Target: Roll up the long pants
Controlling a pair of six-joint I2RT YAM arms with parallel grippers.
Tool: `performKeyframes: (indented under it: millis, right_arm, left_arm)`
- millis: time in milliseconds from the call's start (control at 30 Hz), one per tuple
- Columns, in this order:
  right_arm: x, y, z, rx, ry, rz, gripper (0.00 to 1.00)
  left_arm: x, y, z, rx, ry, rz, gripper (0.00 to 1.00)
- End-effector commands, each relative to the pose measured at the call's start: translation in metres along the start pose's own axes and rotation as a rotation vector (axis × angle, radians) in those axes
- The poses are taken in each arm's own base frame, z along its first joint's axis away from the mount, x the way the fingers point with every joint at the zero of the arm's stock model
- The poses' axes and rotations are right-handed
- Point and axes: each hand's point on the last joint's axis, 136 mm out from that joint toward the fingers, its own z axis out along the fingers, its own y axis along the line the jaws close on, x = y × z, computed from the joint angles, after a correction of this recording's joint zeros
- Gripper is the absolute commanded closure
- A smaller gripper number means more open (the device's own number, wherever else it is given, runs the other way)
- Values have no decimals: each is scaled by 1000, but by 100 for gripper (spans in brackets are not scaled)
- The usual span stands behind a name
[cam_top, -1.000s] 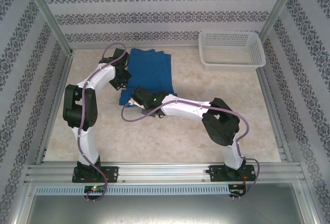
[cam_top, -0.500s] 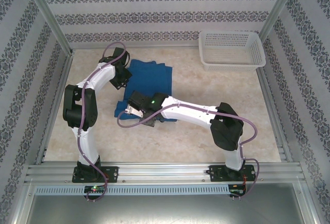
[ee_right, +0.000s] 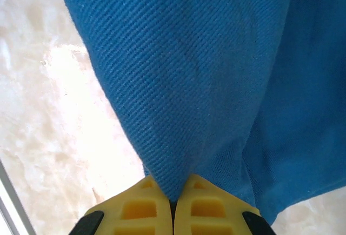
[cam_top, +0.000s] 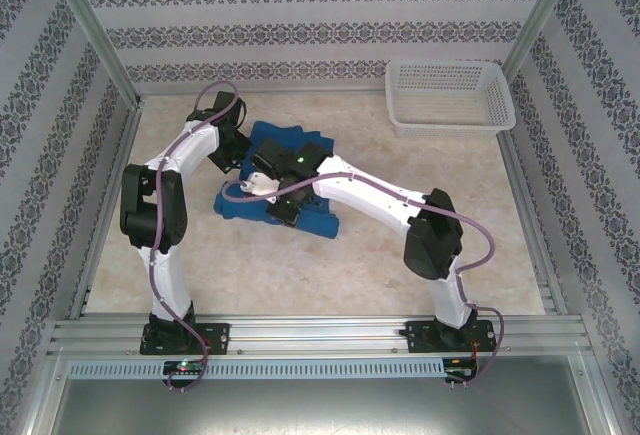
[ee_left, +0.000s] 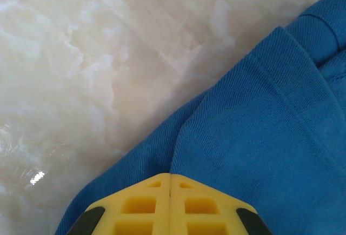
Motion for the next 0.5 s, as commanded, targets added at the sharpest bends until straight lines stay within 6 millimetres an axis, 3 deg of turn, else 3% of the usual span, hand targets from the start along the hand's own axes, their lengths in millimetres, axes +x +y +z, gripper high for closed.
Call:
performKeyframes:
  millis: [0,167,467]
  right_arm:
    - [-3,12,-3,-142,17,23,100]
    - [-12,2,0,-267,24,80,100]
    - [-16,-36,20,-363,12,206,100]
  left_arm:
    - [-2,7,-6,-9,5,-7,100]
    - [-1,11,-4,-14,11,-12,100]
    - [-5,17,-3,-15,10,-25,100]
